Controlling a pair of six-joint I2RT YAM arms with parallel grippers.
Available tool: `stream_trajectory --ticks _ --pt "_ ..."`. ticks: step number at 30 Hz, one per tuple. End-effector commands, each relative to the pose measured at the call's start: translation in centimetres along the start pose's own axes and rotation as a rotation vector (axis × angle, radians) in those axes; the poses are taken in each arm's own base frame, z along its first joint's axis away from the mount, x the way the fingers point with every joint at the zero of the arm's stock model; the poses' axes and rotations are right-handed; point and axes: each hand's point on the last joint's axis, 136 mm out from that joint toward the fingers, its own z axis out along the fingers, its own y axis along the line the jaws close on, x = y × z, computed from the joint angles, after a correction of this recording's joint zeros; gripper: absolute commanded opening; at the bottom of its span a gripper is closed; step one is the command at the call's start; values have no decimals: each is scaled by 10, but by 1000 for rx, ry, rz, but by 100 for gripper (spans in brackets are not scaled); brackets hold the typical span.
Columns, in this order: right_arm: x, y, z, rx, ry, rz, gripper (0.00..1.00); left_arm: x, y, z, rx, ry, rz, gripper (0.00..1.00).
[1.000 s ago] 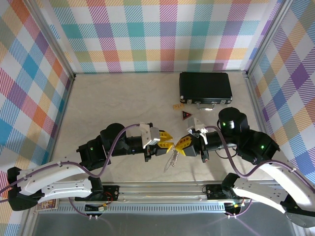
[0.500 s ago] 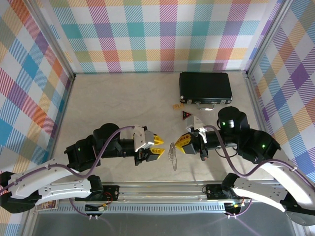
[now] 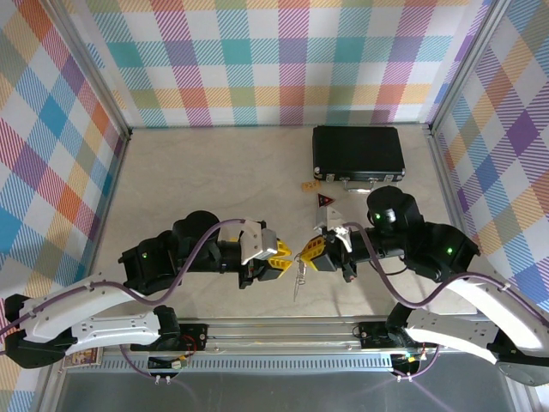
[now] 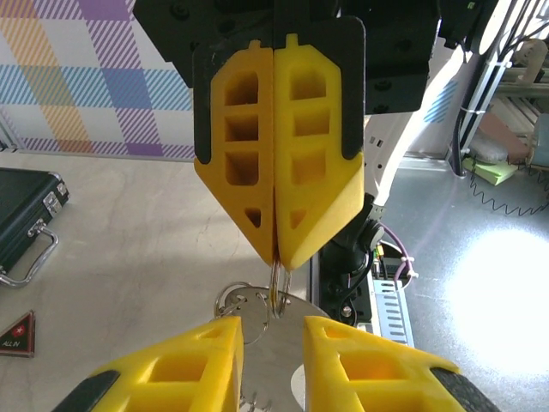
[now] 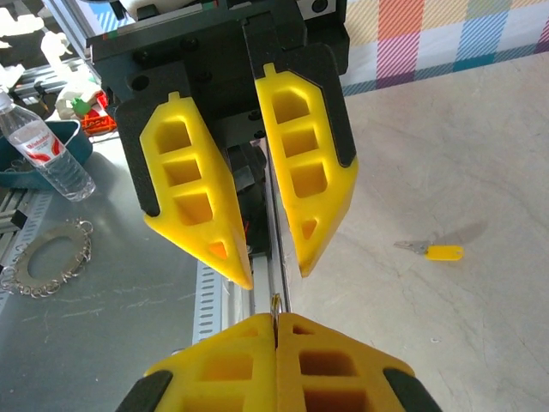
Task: Put the keys on the keyring
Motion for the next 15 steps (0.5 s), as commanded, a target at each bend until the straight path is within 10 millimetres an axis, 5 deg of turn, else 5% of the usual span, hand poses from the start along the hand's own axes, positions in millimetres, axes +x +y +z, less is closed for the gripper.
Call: stream_trajectory --ticks 1,15 --pt "-13 4 -6 5 -29 -57 0 -15 -3 -1 13 -33 25 25" --pt "-8 7 -1 -2 -14 -67 0 -14 -2 9 20 -40 18 5"
